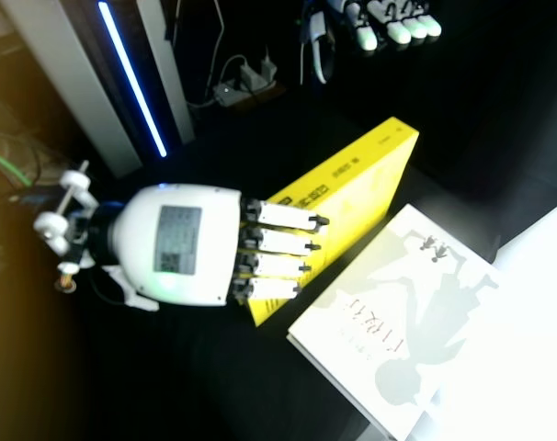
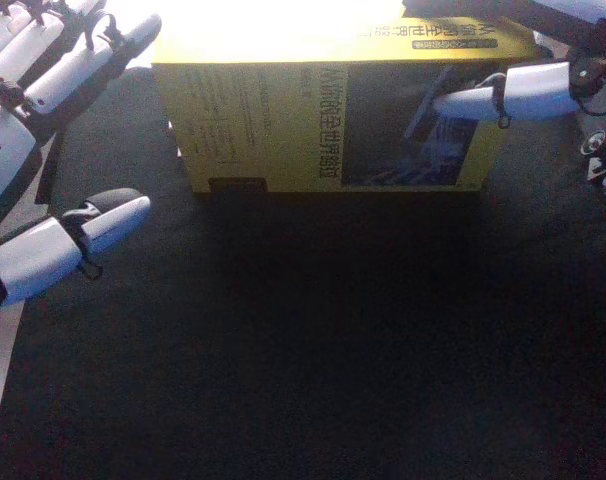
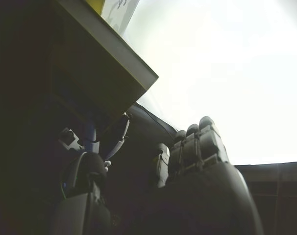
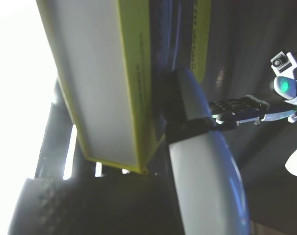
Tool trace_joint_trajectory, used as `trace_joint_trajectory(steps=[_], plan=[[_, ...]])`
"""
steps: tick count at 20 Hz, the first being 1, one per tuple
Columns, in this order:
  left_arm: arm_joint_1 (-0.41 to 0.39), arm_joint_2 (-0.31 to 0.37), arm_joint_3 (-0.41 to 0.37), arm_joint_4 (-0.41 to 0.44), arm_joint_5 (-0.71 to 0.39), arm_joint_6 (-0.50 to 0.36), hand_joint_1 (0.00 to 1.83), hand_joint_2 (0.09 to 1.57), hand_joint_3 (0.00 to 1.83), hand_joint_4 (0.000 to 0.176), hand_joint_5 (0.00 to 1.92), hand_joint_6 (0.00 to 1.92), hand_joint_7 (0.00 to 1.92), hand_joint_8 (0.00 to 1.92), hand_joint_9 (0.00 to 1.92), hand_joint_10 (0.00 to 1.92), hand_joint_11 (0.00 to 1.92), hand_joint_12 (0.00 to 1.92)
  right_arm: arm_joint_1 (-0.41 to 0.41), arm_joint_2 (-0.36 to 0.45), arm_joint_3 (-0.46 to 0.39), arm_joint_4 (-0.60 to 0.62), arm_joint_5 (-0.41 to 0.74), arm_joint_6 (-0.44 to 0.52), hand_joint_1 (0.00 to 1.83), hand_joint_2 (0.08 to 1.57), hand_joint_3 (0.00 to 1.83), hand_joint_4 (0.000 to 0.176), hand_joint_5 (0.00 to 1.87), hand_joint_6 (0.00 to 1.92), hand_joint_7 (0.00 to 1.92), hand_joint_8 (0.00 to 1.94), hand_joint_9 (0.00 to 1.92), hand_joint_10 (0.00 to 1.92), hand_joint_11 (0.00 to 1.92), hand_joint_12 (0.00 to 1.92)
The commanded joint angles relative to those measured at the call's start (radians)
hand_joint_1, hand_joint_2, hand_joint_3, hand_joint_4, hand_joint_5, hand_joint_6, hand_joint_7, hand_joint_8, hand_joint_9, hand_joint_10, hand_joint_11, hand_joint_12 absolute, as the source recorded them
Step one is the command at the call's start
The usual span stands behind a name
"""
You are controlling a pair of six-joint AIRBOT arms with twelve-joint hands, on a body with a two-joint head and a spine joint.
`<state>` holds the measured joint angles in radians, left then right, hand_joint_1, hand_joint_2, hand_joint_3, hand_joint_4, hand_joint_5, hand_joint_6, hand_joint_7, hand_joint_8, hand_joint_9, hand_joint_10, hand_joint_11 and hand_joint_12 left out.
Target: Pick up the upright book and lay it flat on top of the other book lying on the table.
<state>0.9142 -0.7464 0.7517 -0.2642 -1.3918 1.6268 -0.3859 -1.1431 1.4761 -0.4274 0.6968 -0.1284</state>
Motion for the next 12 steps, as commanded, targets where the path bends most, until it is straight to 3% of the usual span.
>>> trace_joint_trajectory(steps=[1,3,4,6,7,8,10,12], plan=[[-0.006,0.002,-0.001,0.013,-0.128,-0.001,0.41,1.25,0.00,0.148,0.00,0.00,0.00,0.00,0.00,0.00,0.00,0.00,-0.004,-0.001,0.006,0.013,0.048,-0.004,1.21,1.24,0.00,0.000,0.68,1.22,0.88,1.46,1.07,1.68,1.10,1.92],[-0.005,0.002,-0.001,0.013,-0.130,-0.001,0.40,1.26,0.01,0.147,0.00,0.00,0.00,0.00,0.00,0.00,0.00,0.00,-0.004,-0.002,0.006,0.012,0.048,-0.004,1.10,1.22,0.00,0.000,0.81,1.32,1.13,1.67,1.23,1.85,1.29,1.92],[-0.005,0.002,-0.002,0.013,-0.130,-0.001,0.42,1.26,0.01,0.139,0.00,0.00,0.00,0.00,0.00,0.00,0.00,0.00,-0.004,-0.002,0.007,0.012,0.048,-0.004,1.08,1.19,0.00,0.000,0.97,1.80,1.25,1.89,1.41,1.91,1.49,1.92],[-0.005,0.002,-0.002,0.013,-0.130,-0.001,0.41,1.25,0.00,0.130,0.00,0.00,0.00,0.00,0.00,0.00,0.00,0.00,-0.004,-0.002,0.007,0.012,0.048,-0.004,1.19,1.21,0.00,0.000,1.16,1.92,1.41,1.94,1.55,1.92,1.64,1.92],[-0.005,0.002,-0.002,0.013,-0.131,-0.001,0.42,1.25,0.00,0.131,0.00,0.00,0.00,0.00,0.00,0.00,0.00,0.00,-0.004,-0.002,0.007,0.012,0.048,-0.004,1.26,1.24,0.00,0.135,1.19,1.92,1.41,1.94,1.56,1.92,1.65,1.92],[-0.005,0.002,-0.002,0.013,-0.131,-0.001,0.43,1.25,0.00,0.138,0.00,0.00,0.00,0.00,0.00,0.00,0.00,0.00,-0.005,-0.003,0.008,0.011,0.048,-0.004,1.36,1.30,0.00,0.168,1.26,1.92,1.47,1.94,1.61,1.92,1.69,1.92],[-0.004,0.002,-0.002,0.013,-0.132,-0.001,0.44,1.24,0.00,0.143,0.00,0.00,0.00,0.00,0.00,0.00,0.00,0.00,-0.005,-0.003,0.008,0.012,0.048,-0.004,1.47,1.31,0.00,0.176,1.31,1.92,1.52,1.94,1.65,1.92,1.73,1.92],[-0.002,0.002,-0.002,0.012,-0.133,-0.001,0.46,1.25,0.00,0.132,0.00,0.00,0.00,0.00,0.00,0.00,0.00,0.00,-0.005,-0.003,0.007,0.012,0.051,0.006,1.50,1.30,0.00,0.176,1.31,1.92,1.49,1.94,1.60,1.92,1.69,1.92]])
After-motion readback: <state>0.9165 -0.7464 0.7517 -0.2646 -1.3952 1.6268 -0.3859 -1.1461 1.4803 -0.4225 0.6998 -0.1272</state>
